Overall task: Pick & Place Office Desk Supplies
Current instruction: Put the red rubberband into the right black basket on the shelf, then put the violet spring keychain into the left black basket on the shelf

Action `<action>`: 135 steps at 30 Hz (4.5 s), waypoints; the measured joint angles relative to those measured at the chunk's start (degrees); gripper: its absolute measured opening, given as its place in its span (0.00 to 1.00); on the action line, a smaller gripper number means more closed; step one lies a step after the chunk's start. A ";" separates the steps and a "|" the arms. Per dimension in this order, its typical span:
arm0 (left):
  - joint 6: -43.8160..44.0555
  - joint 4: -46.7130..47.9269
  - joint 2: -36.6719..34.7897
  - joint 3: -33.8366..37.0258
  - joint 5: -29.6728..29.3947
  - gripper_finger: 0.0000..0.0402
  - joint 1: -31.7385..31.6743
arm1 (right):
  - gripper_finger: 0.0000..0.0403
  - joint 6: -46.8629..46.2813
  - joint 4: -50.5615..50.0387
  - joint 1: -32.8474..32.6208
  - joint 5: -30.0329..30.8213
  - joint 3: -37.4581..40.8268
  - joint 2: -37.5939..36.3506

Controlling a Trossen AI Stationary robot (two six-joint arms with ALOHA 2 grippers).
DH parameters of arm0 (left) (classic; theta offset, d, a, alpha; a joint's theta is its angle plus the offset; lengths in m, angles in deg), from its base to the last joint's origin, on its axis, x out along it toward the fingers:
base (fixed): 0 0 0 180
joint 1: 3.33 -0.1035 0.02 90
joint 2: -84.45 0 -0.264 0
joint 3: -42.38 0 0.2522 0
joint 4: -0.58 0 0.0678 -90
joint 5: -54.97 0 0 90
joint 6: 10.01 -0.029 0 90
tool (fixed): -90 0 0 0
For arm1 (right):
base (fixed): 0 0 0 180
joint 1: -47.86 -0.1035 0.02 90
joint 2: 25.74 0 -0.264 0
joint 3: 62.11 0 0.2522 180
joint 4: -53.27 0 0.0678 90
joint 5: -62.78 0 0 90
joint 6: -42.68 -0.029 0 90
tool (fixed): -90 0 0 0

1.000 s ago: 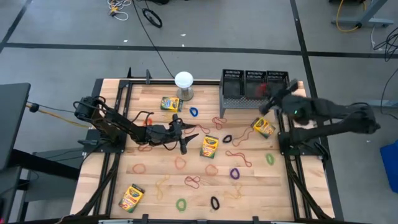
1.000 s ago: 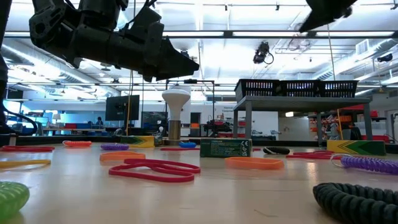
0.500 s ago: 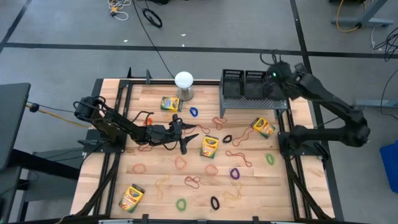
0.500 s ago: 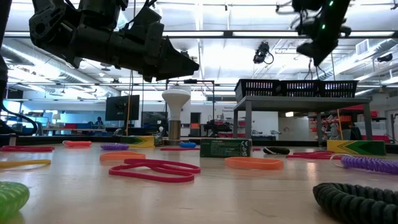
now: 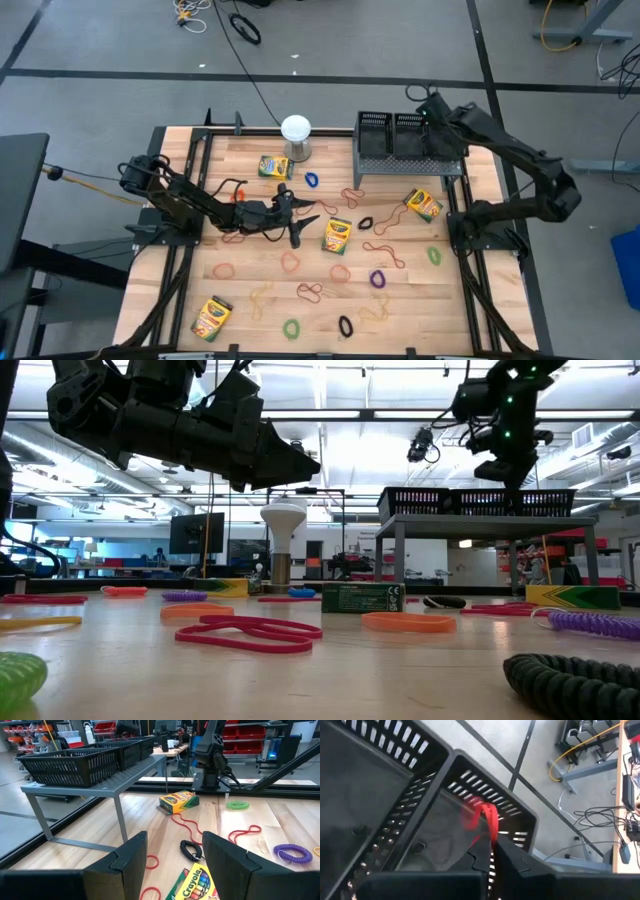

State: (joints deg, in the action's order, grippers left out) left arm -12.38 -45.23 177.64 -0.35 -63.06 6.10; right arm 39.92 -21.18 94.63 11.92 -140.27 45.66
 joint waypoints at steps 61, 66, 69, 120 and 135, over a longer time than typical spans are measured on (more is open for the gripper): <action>1.89 10.65 0.00 -0.02 -5.32 0.03 18.29 | 0.04 -22.12 63.71 -75.03 6.00 39.94 -13.22; 4.87 11.91 -0.01 -0.02 -5.61 0.04 19.38 | 0.06 -20.11 67.39 -74.97 6.09 42.54 -13.22; 5.96 13.40 -0.02 -0.04 -6.29 0.07 19.94 | 0.06 -19.94 67.29 -74.99 6.05 43.24 -13.22; 32.08 77.59 0.13 -22.21 -0.65 0.34 23.10 | 0.06 -19.87 66.86 -74.99 5.92 43.34 -13.25; 32.92 95.33 -0.08 -22.21 4.02 0.38 10.73 | 0.06 -19.87 66.85 -74.99 5.92 43.34 -13.25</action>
State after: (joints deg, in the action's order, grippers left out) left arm 20.54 50.10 177.56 -22.56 -59.04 16.83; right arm 20.05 45.67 19.63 17.84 -96.93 32.41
